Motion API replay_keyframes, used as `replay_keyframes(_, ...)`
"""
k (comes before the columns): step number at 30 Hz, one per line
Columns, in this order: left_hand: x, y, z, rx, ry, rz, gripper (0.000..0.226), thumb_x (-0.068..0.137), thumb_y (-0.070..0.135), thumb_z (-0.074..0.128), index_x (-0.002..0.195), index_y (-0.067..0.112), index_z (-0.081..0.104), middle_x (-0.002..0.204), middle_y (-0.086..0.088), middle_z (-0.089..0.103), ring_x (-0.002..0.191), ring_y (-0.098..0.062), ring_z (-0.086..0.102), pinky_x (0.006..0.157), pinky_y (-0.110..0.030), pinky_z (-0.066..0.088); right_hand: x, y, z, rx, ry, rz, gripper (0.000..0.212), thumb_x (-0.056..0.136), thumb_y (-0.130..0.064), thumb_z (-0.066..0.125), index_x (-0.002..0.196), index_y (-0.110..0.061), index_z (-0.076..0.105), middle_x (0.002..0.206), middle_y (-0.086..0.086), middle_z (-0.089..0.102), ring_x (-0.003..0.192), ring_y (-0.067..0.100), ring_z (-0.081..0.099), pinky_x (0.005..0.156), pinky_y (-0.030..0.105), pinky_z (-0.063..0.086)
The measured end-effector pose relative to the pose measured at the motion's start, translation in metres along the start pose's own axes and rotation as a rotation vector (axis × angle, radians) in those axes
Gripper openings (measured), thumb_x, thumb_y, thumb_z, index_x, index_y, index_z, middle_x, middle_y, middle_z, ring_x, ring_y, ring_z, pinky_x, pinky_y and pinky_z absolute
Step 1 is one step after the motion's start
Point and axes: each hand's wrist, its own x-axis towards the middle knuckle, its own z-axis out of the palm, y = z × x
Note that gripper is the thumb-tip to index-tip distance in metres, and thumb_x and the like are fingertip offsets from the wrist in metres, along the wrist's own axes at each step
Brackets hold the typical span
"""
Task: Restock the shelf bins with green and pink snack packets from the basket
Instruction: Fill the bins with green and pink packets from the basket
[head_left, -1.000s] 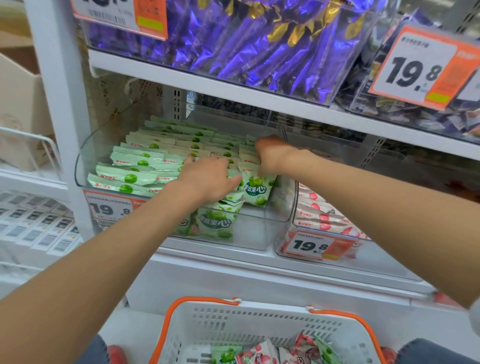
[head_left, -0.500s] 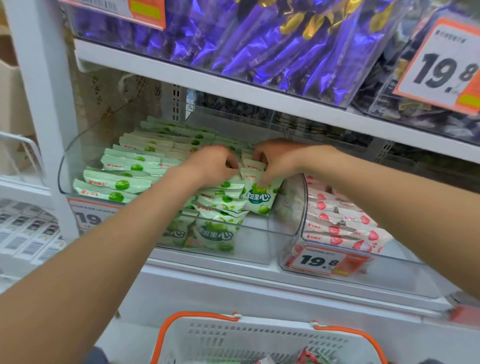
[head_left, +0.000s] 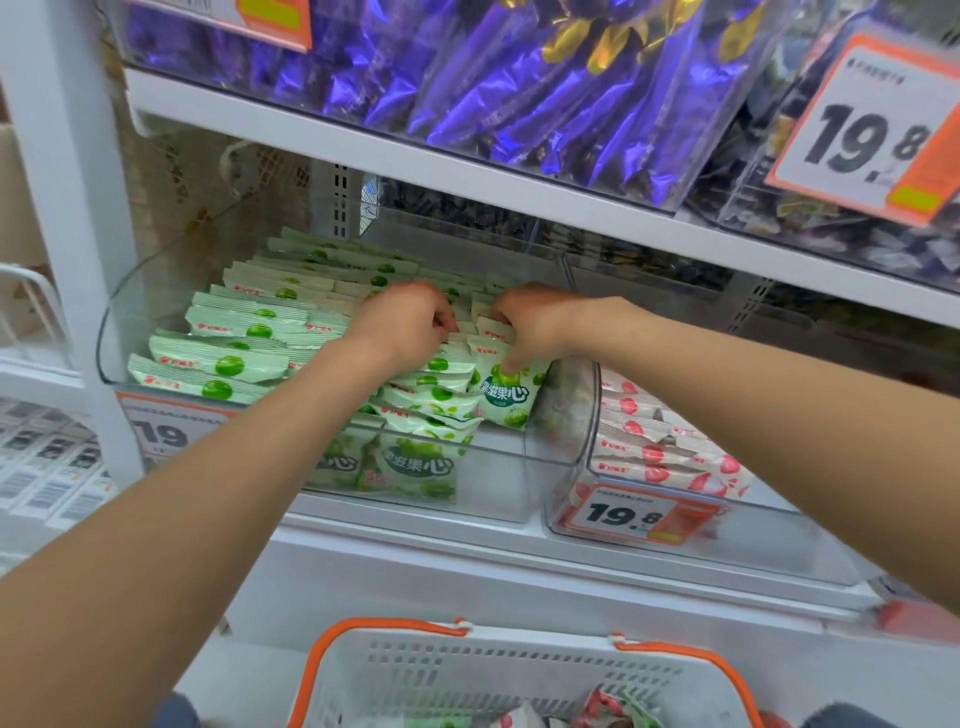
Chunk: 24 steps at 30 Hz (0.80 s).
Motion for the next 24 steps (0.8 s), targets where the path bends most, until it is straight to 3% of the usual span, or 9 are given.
replay_keyframes(4,-0.015,0.011,-0.009,0.032,0.058,-0.036,0.022,0.093,0.018,0.054,0.104,0.020,0.073,0.105,-0.002,0.071,0.096,-0.025,0.063,0.084,-0.037,0.053,-0.026,-0.006,-0.001,0.094,0.145,-0.026,0.065,0.077,-0.037,0.079,0.130,-0.012,0.051,0.124,0.008,0.057,0.108,0.027,0.057,0.084,0.030,0.046)
replay_keyframes(6,-0.031,0.022,-0.015,0.065,0.104,-0.043,0.020,0.092,0.018,0.053,0.098,0.020,0.071,0.099,-0.003,0.072,0.093,-0.027,0.064,0.082,-0.040,0.054,-0.046,-0.013,0.002,0.172,0.276,-0.033,0.049,0.083,-0.027,0.072,0.126,-0.013,0.054,0.121,0.009,0.058,0.111,0.029,0.056,0.086,0.032,0.046)
replay_keyframes(8,-0.055,0.039,-0.019,0.085,0.132,-0.047,0.015,0.090,0.020,0.052,0.090,0.020,0.067,0.090,-0.001,0.069,0.086,-0.026,0.062,0.072,-0.037,0.052,-0.070,-0.024,0.009,0.231,0.394,-0.029,0.025,0.086,-0.017,0.062,0.111,-0.015,0.060,0.109,0.007,0.061,0.101,0.029,0.059,0.077,0.034,0.047)
replay_keyframes(10,-0.084,0.059,-0.021,0.108,0.136,-0.062,0.010,0.087,0.024,0.052,0.087,0.022,0.061,0.085,0.001,0.064,0.079,-0.023,0.055,0.064,-0.033,0.044,-0.096,-0.036,0.018,0.268,0.449,-0.051,0.016,0.086,-0.012,0.054,0.100,-0.015,0.061,0.101,0.005,0.061,0.094,0.028,0.060,0.072,0.036,0.048)
replay_keyframes(13,-0.134,0.081,-0.014,0.137,0.037,-0.112,0.009,0.086,0.030,0.054,0.087,0.022,0.059,0.080,0.002,0.059,0.077,-0.024,0.054,0.063,-0.030,0.037,-0.138,-0.053,0.043,0.368,0.509,-0.076,0.013,0.087,-0.011,0.051,0.097,-0.013,0.060,0.099,0.006,0.061,0.089,0.029,0.060,0.069,0.037,0.048)
replay_keyframes(16,-0.179,0.088,0.015,0.160,-0.194,-0.205,0.011,0.085,0.032,0.058,0.088,0.021,0.058,0.092,-0.003,0.064,0.093,-0.027,0.061,0.071,-0.030,0.044,-0.172,-0.067,0.092,0.565,0.548,-0.063,0.008,0.084,-0.009,0.054,0.090,-0.012,0.059,0.090,0.008,0.061,0.080,0.030,0.059,0.064,0.037,0.045)
replay_keyframes(20,-0.225,0.062,0.076,0.165,-0.544,-0.334,0.020,0.087,0.025,0.057,0.101,0.012,0.063,0.112,-0.009,0.065,0.103,-0.028,0.061,0.083,-0.033,0.049,-0.206,-0.079,0.188,0.700,0.209,0.069,0.013,0.085,-0.010,0.052,0.092,-0.014,0.062,0.090,0.002,0.061,0.086,0.025,0.058,0.069,0.033,0.043)
replay_keyframes(24,-0.252,0.033,0.124,0.262,-0.739,-0.287,0.037,0.092,0.022,0.052,0.126,0.011,0.060,0.124,-0.009,0.063,0.113,-0.026,0.059,0.093,-0.032,0.045,-0.234,-0.080,0.294,0.771,-0.168,0.158,0.017,0.090,-0.010,0.052,0.099,-0.013,0.066,0.100,0.005,0.067,0.095,0.023,0.063,0.070,0.028,0.046)
